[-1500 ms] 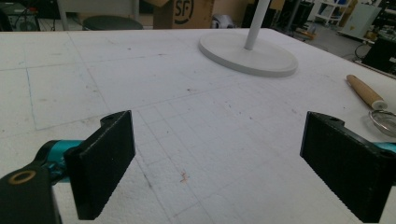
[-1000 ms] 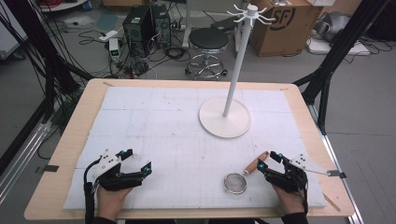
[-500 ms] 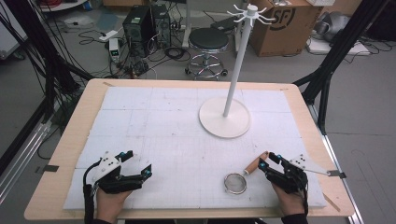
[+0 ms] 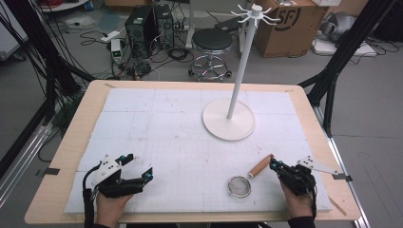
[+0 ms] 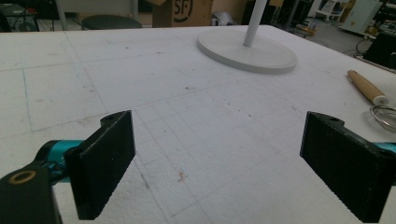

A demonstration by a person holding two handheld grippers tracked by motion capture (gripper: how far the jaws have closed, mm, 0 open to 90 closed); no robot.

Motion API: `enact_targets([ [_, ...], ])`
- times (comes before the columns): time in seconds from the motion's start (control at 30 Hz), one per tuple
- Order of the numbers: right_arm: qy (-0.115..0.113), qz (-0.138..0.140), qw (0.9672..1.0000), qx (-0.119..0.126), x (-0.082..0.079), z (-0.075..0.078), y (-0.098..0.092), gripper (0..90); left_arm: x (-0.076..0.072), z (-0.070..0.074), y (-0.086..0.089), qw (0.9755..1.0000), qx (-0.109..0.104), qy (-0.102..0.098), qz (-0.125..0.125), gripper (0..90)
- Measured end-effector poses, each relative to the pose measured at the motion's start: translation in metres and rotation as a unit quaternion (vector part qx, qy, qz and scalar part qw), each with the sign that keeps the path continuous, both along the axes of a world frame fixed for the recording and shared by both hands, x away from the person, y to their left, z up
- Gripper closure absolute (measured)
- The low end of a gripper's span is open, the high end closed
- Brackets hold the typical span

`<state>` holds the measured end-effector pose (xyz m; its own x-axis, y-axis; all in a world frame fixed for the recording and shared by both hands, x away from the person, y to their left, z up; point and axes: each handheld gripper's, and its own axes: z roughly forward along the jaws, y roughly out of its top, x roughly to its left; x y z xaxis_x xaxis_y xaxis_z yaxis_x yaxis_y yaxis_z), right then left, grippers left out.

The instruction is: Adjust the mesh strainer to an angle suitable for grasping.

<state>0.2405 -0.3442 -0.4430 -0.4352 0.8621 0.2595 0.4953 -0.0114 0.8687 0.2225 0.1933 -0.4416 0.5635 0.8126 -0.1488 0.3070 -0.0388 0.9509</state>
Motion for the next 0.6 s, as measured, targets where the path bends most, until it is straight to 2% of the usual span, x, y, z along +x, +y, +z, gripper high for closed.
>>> enact_targets([
  [0.23,0.037,0.001,0.9993,0.002,0.005,-0.006,-0.003,89.7,-0.001,0.000,0.000,1.0000,-0.002,0.000,0.000,10.8],
  [0.37,0.070,0.006,0.9976,0.000,0.009,-0.011,-0.003,89.8,-0.001,0.000,0.000,1.0000,0.000,0.000,-0.001,10.8],
  [0.43,0.074,0.007,0.9972,-0.002,0.010,-0.011,-0.002,89.8,-0.001,0.000,0.000,1.0000,0.000,0.001,-0.001,10.8],
  [0.6,0.113,0.015,0.9930,-0.033,0.022,-0.014,0.007,89.9,-0.001,0.000,0.000,1.0000,-0.002,0.002,0.000,10.9],
])
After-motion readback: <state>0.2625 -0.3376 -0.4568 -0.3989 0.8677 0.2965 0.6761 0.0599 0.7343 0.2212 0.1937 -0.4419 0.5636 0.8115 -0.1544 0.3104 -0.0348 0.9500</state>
